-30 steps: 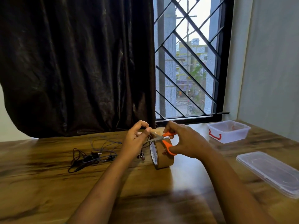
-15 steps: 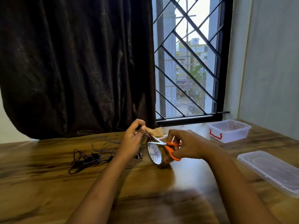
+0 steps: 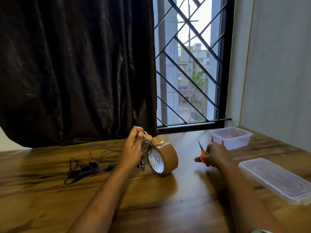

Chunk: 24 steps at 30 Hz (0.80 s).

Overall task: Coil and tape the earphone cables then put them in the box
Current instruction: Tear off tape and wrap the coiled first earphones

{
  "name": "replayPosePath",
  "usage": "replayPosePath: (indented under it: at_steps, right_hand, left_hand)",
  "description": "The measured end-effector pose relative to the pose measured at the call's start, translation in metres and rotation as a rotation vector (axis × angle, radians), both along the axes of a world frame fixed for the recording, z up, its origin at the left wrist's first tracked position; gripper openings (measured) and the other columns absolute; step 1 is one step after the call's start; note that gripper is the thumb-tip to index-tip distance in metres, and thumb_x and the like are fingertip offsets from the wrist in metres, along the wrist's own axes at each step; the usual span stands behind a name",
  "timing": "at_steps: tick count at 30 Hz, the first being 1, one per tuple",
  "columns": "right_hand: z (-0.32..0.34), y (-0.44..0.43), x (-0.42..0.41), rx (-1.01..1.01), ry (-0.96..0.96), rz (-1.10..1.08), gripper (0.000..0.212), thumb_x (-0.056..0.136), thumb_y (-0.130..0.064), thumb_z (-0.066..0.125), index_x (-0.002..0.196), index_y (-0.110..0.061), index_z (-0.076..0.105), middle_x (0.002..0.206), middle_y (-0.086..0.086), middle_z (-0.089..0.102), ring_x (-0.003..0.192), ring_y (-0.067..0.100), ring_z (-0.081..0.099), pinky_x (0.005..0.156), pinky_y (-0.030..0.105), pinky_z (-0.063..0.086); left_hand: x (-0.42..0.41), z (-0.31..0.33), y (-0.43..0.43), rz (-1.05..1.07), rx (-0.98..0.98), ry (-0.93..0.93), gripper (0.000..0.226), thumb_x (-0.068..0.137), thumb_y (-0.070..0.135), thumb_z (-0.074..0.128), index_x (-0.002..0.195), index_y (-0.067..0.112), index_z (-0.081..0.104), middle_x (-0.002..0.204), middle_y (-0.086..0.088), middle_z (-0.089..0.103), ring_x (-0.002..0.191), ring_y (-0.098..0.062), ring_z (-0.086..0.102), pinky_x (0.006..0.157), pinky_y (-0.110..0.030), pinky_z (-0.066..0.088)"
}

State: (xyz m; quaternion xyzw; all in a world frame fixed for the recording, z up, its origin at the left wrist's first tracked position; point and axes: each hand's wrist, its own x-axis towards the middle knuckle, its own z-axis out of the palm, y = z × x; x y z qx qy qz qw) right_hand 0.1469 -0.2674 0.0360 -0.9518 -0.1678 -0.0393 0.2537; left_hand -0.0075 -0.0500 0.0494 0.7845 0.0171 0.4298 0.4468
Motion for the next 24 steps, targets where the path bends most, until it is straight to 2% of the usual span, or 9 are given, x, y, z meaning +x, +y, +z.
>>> replayPosePath:
  at_steps: [4,9,11,12,14,16,19,22,24]
  right_hand:
    - [-0.003,-0.001,0.003,-0.103,0.089,-0.017,0.036,0.074,-0.041,0.077,0.09,-0.01,0.069,0.092,0.007,0.07,0.087,0.018,0.064,0.075,0.025,0.05]
    - [0.006,0.002,-0.002,-0.134,0.217,0.147,0.013,0.08,-0.026,0.075,0.09,-0.018,0.071,0.089,0.0,0.07,0.079,0.009,0.063,0.062,0.016,0.047]
    - [0.012,0.01,-0.011,0.025,0.073,0.21,0.015,0.089,-0.023,0.064,0.099,-0.014,0.071,0.094,0.001,0.069,0.08,0.009,0.059,0.061,0.015,0.043]
    - [0.016,0.015,-0.018,0.195,0.045,0.268,0.019,0.092,-0.026,0.06,0.1,-0.012,0.07,0.095,0.002,0.068,0.081,0.009,0.057,0.061,0.015,0.04]
    - [0.025,0.027,-0.04,0.454,0.195,0.439,0.033,0.094,-0.042,0.052,0.103,-0.014,0.068,0.099,0.001,0.066,0.084,0.009,0.055,0.065,0.019,0.04]
    - [0.025,0.04,-0.056,0.432,0.34,0.539,0.043,0.09,-0.049,0.054,0.102,-0.01,0.068,0.1,0.003,0.067,0.085,0.011,0.056,0.07,0.024,0.043]
    - [0.014,0.053,-0.058,0.471,0.369,0.589,0.044,0.09,-0.045,0.059,0.095,-0.002,0.066,0.091,0.008,0.064,0.085,0.015,0.057,0.075,0.029,0.043]
    - [0.012,0.053,-0.053,0.644,0.379,0.59,0.028,0.093,-0.042,0.055,0.084,-0.017,0.065,0.081,-0.002,0.064,0.078,0.013,0.059,0.065,0.024,0.045]
    - [0.013,0.05,-0.05,0.725,0.322,0.553,0.029,0.094,-0.04,0.054,0.082,-0.017,0.067,0.076,0.0,0.064,0.072,0.014,0.058,0.06,0.023,0.044]
  left_hand:
    - [0.001,-0.002,0.001,-0.009,-0.01,0.002,0.019,0.101,0.028,0.033,0.093,0.021,0.049,0.066,0.003,0.043,0.049,-0.003,0.036,0.044,-0.014,0.029]
    - [0.002,-0.003,0.003,-0.019,-0.026,-0.007,0.019,0.101,0.027,0.033,0.091,0.023,0.048,0.07,-0.004,0.044,0.053,-0.008,0.038,0.047,-0.018,0.03]
    - [0.003,-0.003,0.003,-0.021,-0.023,-0.008,0.019,0.101,0.028,0.033,0.092,0.019,0.048,0.067,-0.009,0.04,0.049,-0.012,0.033,0.042,-0.018,0.027]
    - [0.004,-0.003,0.003,-0.02,-0.024,-0.011,0.019,0.101,0.028,0.033,0.092,0.018,0.047,0.066,-0.01,0.039,0.047,-0.013,0.031,0.039,-0.017,0.026]
    - [0.005,-0.004,0.003,-0.017,-0.03,-0.018,0.019,0.101,0.027,0.033,0.093,0.017,0.047,0.065,-0.009,0.039,0.046,-0.013,0.03,0.038,-0.015,0.025]
    - [0.005,-0.004,0.005,-0.014,-0.029,-0.025,0.019,0.101,0.027,0.033,0.091,0.02,0.047,0.063,-0.005,0.038,0.045,-0.01,0.03,0.038,-0.014,0.026]
    - [0.004,-0.005,0.004,0.04,0.016,-0.029,0.019,0.101,0.024,0.033,0.092,0.018,0.048,0.062,0.005,0.037,0.046,-0.003,0.033,0.043,-0.014,0.029]
    - [0.003,-0.008,0.003,0.127,0.067,-0.016,0.019,0.101,0.02,0.034,0.093,0.011,0.048,0.067,0.007,0.042,0.053,0.0,0.042,0.049,-0.013,0.033]
    - [0.002,-0.013,0.01,0.187,0.066,-0.001,0.019,0.102,0.021,0.033,0.09,0.015,0.047,0.067,0.006,0.045,0.051,-0.003,0.041,0.047,-0.016,0.03]
